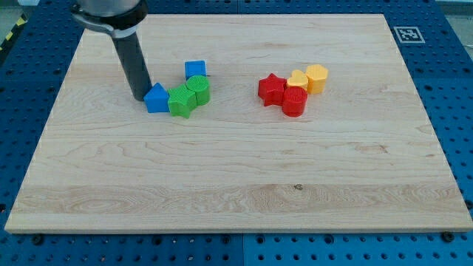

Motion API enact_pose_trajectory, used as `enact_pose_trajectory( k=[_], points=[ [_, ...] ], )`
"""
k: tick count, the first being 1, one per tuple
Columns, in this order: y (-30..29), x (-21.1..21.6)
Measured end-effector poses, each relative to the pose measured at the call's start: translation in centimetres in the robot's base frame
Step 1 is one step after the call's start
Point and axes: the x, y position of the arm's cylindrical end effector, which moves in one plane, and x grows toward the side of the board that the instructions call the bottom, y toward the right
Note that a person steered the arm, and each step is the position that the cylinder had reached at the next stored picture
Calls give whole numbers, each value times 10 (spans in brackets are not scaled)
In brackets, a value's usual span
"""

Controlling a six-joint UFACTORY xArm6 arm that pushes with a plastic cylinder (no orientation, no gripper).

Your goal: Move your arm towards blue cube

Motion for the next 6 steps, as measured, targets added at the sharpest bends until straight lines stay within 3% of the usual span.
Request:
enact_pose_trajectory(
  k=[3,5,6],
  points=[
    [13,-81],
    [141,-74],
    [152,-59]
  ],
)
